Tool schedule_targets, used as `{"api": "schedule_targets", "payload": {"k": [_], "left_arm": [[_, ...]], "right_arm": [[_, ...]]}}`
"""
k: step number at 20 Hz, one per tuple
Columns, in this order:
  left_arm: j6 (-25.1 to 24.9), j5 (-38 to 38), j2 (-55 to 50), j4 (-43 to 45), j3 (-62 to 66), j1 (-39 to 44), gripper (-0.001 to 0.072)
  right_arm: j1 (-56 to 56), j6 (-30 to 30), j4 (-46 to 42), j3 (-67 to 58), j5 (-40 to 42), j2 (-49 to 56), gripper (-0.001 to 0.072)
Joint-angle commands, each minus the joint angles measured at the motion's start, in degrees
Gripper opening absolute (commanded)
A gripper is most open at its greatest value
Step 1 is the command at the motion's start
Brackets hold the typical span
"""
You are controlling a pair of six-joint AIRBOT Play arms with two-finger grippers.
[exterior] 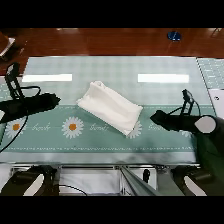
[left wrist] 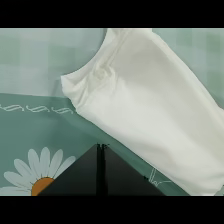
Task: Fold the shirts.
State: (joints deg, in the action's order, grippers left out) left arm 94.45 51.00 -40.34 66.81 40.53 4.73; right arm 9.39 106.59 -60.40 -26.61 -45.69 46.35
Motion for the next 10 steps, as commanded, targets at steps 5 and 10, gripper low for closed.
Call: {"api": "schedule_targets", "payload": {"k": [5,10], "left_arm": [[0.0,0.0,-1.3,-2.3,0.0,0.0,0.0016],[0.0,0.0,-1.6,-2.3,0.0,-0.1,0.0016]], "right_arm": [[-0.2,-29.9,40.5,3.8,5.0,20.0,0.0414],[0.3,-33.2,41.4,-4.7,1.6,30.0,0.0414]]}}
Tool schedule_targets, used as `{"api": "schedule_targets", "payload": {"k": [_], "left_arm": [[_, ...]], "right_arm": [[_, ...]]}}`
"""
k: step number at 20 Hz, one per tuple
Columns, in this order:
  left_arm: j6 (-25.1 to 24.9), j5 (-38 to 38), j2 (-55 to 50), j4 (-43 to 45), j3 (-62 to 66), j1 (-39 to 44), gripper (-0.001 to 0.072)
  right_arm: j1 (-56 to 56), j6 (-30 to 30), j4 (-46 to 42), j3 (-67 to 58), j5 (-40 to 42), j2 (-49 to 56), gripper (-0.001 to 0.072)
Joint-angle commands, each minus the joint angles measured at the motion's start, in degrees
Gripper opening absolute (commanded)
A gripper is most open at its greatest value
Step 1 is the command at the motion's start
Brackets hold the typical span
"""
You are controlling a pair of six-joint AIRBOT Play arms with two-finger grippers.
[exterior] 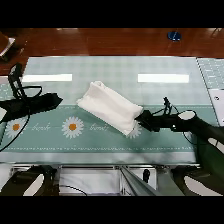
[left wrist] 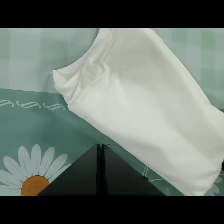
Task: Fold the shirts.
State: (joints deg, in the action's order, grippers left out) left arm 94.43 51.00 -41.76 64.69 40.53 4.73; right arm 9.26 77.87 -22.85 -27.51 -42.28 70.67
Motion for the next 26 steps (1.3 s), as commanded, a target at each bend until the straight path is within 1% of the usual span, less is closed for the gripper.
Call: {"api": "schedule_targets", "payload": {"k": [1,2,3,4,5,6,8,10,13,16,18,21,26], "left_arm": [[0.0,0.0,-0.3,-0.2,0.0,0.0,0.0016],[0.0,0.0,-0.5,-0.2,0.0,0.0,0.0016],[0.0,0.0,-0.6,-0.2,0.0,-0.1,0.0016],[0.0,0.0,-0.8,-0.2,0.0,0.0,0.0016],[0.0,0.0,-0.8,-0.2,0.0,0.0,0.0016],[0.0,0.0,-0.8,-0.2,0.0,-0.1,0.0016],[0.0,0.0,-0.8,-0.2,0.0,-0.1,0.0016],[0.0,0.0,-0.8,-0.2,0.0,-0.1,0.0016],[0.0,0.0,-0.8,-0.2,0.0,-0.1,0.0016],[-0.1,0.0,-0.8,-0.2,0.0,-0.1,0.0016],[0.0,0.2,-0.8,-0.2,0.0,0.0,0.0016],[0.0,1.1,-0.8,-0.2,0.0,0.0,0.0016],[0.0,1.1,-0.8,-0.2,0.0,0.0,0.0016]], "right_arm": [[1.6,-4.5,3.7,-5.6,-1.8,7.2,0.0413],[3.4,-4.5,3.7,-7.6,-1.8,9.0,0.0413],[5.7,-4.5,3.7,-9.8,-2.1,10.8,0.0397],[7.5,-4.5,3.4,-11.9,-2.7,12.4,0.0328],[8.9,-5.3,2.6,-13.9,-3.0,13.3,0.0165],[10.0,-7.4,1.7,-15.9,-3.2,13.4,0.0023],[10.3,-7.7,0.1,-20.7,-6.2,13.4,0.0024],[10.3,-7.3,-3.4,-26.8,-10.5,12.6,0.0023],[9.4,-1.6,-10.7,-37.5,-14.0,8.9,0.0023],[4.7,3.0,-16.7,-50.4,-21.5,6.0,0.0023],[0.3,6.1,-19.2,-57.0,-25.7,4.0,0.0023],[-9.2,9.6,-19.9,-63.4,-30.4,0.6,0.0023],[-29.1,13.4,-20.0,-66.8,-41.0,-5.0,0.0023]]}}
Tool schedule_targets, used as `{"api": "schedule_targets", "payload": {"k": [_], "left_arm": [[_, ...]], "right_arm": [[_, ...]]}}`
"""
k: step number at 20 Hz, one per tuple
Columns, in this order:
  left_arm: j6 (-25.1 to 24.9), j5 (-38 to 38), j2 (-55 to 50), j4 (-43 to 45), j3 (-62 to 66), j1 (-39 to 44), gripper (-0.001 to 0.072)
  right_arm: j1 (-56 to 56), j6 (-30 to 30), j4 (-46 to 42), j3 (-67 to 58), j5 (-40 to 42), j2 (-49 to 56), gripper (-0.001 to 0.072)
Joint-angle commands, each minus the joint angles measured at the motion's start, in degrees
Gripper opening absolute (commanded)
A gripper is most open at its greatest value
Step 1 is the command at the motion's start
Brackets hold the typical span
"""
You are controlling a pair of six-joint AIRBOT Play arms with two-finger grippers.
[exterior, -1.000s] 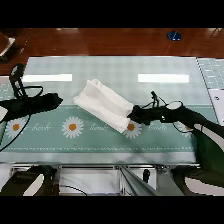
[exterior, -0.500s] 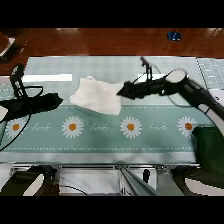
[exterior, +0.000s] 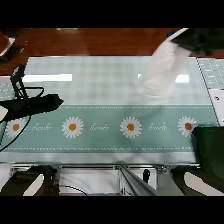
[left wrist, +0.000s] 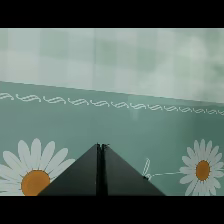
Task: Fold the shirts.
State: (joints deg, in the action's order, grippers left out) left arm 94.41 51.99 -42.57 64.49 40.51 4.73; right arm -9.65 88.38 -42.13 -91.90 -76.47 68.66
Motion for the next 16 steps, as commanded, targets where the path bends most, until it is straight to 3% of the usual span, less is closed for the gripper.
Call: {"api": "schedule_targets", "payload": {"k": [1,6,9,13,16], "left_arm": [[0.0,0.1,0.0,0.0,0.0,0.0,0.0016],[0.0,0.1,0.0,0.0,0.0,0.0,0.0016],[0.0,0.0,0.0,0.0,0.0,0.0,0.0016],[0.0,-1.0,0.0,0.0,0.0,0.0,0.0016],[0.0,-1.0,0.0,0.0,0.0,0.0,0.0016]], "right_arm": [[-14.8,3.1,-1.0,-2.4,-8.5,-4.0,0.0023],[-34.9,3.6,-7.5,-2.4,-20.9,-6.2,0.0023],[-42.1,3.6,-15.8,-2.1,-29.9,-7.0,0.0023],[-48.9,2.9,-29.7,2.7,-30.0,-14.3,0.0023],[-51.0,3.5,-46.5,13.2,-29.9,-21.6,0.0023]]}}
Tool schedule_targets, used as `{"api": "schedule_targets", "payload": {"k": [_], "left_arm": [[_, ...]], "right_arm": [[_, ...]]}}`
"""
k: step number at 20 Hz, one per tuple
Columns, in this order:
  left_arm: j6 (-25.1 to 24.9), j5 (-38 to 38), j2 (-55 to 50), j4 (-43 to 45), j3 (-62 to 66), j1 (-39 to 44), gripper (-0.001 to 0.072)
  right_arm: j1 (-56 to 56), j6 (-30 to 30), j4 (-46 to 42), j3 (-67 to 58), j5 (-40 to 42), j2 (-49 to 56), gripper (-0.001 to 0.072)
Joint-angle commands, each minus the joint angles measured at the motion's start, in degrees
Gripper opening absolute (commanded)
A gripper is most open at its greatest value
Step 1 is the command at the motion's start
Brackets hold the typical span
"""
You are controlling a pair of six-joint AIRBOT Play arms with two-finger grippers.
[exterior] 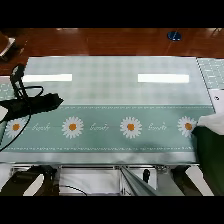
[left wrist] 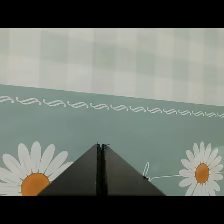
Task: Fold the shirts.
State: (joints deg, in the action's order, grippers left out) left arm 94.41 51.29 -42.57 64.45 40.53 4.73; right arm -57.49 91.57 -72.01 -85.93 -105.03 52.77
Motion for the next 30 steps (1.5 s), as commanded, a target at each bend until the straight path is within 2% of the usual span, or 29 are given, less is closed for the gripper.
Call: {"api": "schedule_targets", "payload": {"k": [1,3,6,7,8,9,11,14,15,16,17,19,21,22,23,24,25,26,28,29,30], "left_arm": [[0.0,-0.6,0.0,0.0,0.0,0.0,0.0016],[0.0,-1.5,0.0,0.0,0.0,0.0,0.0016],[0.0,-3.5,0.0,0.0,0.0,0.0,0.0016],[0.0,-3.9,0.0,0.0,0.0,0.0,0.0016],[0.0,-4.3,0.0,0.0,0.0,0.0,0.0016],[0.0,-4.7,0.0,0.0,0.0,0.0,0.0016],[0.0,-6.1,0.0,0.0,0.0,-0.1,0.0016],[-1.8,-9.6,0.0,0.0,0.9,-0.1,0.0017],[-3.9,-11.5,-0.1,0.0,2.5,-0.3,0.0017],[-5.4,-12.4,-0.4,0.0,5.1,-0.7,0.0016],[-6.4,-12.3,-1.1,0.0,9.1,-1.4,0.0016],[-6.8,-11.0,-4.1,0.1,19.4,-2.5,0.0016],[-6.7,-6.7,-8.7,0.0,31.0,-2.5,0.0016],[-6.7,-3.7,-10.8,-0.3,35.6,-2.0,0.0016],[-6.8,-0.8,-12.4,-1.1,38.5,-0.9,0.0016],[-6.8,1.4,-13.0,-1.3,38.8,0.8,0.0016],[-8.8,3.1,-13.4,-0.9,37.3,3.5,0.0016],[-10.6,3.6,-13.7,1.1,34.4,6.4,0.0015],[-2.4,2.1,-15.9,12.5,26.0,11.6,0.0015],[-0.2,2.0,-17.8,16.5,23.3,12.2,0.0015],[0.0,2.6,-20.2,17.2,22.4,11.5,0.0016]], "right_arm": [[-3.1,1.3,-23.4,11.0,-1.3,-8.3,0.0023],[-3.1,4.2,-35.0,19.4,-1.2,-14.1,0.0023],[-3.1,5.8,-39.6,32.1,-0.1,-20.4,0.0040],[-3.1,6.4,-40.3,35.8,0.0,-21.7,0.0177],[-3.1,7.3,-41.1,39.0,0.2,-22.2,0.0382],[-3.1,7.2,-41.0,40.2,0.4,-21.7,0.0416],[-3.1,7.2,-40.9,38.3,0.7,-18.4,0.0416],[-3.1,6.9,-35.6,27.2,0.9,-11.2,0.0390],[-3.1,6.5,-31.5,21.7,1.3,-8.4,0.0311],[-3.1,6.2,-25.4,15.3,2.2,-5.1,0.0144],[-3.1,5.4,-15.8,9.0,4.3,-1.9,0.0023],[-0.9,5.4,6.5,-0.9,12.6,3.6,0.0023],[7.7,3.2,20.1,-5.4,24.6,7.0,0.0023],[14.8,0.4,20.8,-5.2,29.4,7.6,0.0023],[24.0,-2.2,17.3,-4.6,31.6,8.3,0.0023],[33.4,-4.0,11.8,-3.1,32.4,9.0,0.0023],[43.5,-4.1,3.1,-0.2,33.5,9.6,0.0023],[52.4,-2.7,-5.3,3.9,35.2,10.1,0.0023],[65.0,6.8,-19.6,13.5,39.2,12.2,0.0023],[68.0,10.0,-22.4,17.2,40.1,14.4,0.0022],[69.0,10.6,-22.6,18.8,39.9,16.7,0.0022]]}}
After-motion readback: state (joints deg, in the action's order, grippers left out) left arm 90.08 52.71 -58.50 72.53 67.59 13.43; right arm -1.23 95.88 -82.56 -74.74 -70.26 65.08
